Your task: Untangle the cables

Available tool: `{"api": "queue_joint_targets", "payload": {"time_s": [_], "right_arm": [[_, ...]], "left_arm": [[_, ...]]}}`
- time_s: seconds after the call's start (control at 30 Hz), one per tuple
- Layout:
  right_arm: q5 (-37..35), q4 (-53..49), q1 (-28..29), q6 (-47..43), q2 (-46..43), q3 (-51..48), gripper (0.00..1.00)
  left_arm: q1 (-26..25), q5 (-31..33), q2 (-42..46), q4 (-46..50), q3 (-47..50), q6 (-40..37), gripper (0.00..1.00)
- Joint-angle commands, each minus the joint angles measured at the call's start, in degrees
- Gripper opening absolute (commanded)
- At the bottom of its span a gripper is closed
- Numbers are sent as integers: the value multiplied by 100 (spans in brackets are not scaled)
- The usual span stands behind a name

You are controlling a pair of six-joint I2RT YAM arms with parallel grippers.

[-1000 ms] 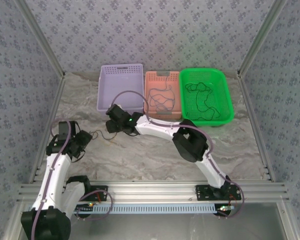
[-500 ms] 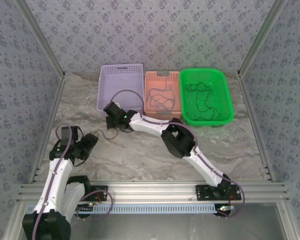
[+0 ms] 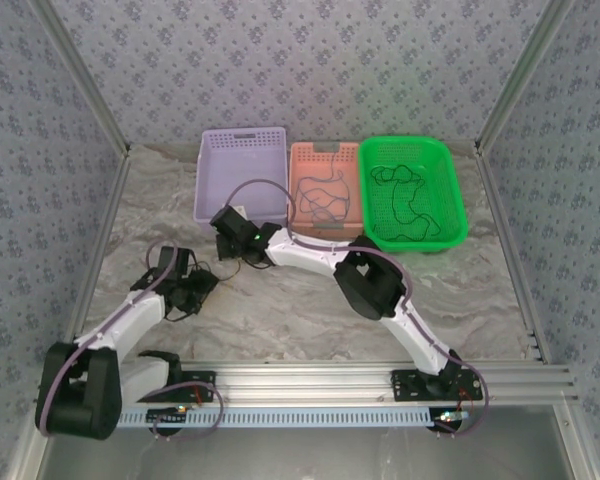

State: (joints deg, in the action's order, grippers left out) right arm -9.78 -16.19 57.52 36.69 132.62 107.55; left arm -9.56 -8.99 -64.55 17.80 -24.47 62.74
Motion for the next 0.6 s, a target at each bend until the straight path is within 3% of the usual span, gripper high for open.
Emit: {"api": "queue_joint_targets", "payload": {"time_s": [0.0, 0.13, 0.3, 0.57], "right_arm": [[-178, 37, 14, 128, -318, -173, 0], [-385, 143, 19, 154, -606, -532, 0], [-1163, 121, -68, 44, -1577, -1311, 0], [-2083, -606, -601, -337, -3518, -2123, 0]], "left_arm": [[-54, 375, -251, -453, -62, -38, 40], [-68, 560, -250, -498, -63, -132, 0], [-116, 923, 238, -71, -12, -274, 0], [-244, 961, 422, 139, -105, -412, 0]]}}
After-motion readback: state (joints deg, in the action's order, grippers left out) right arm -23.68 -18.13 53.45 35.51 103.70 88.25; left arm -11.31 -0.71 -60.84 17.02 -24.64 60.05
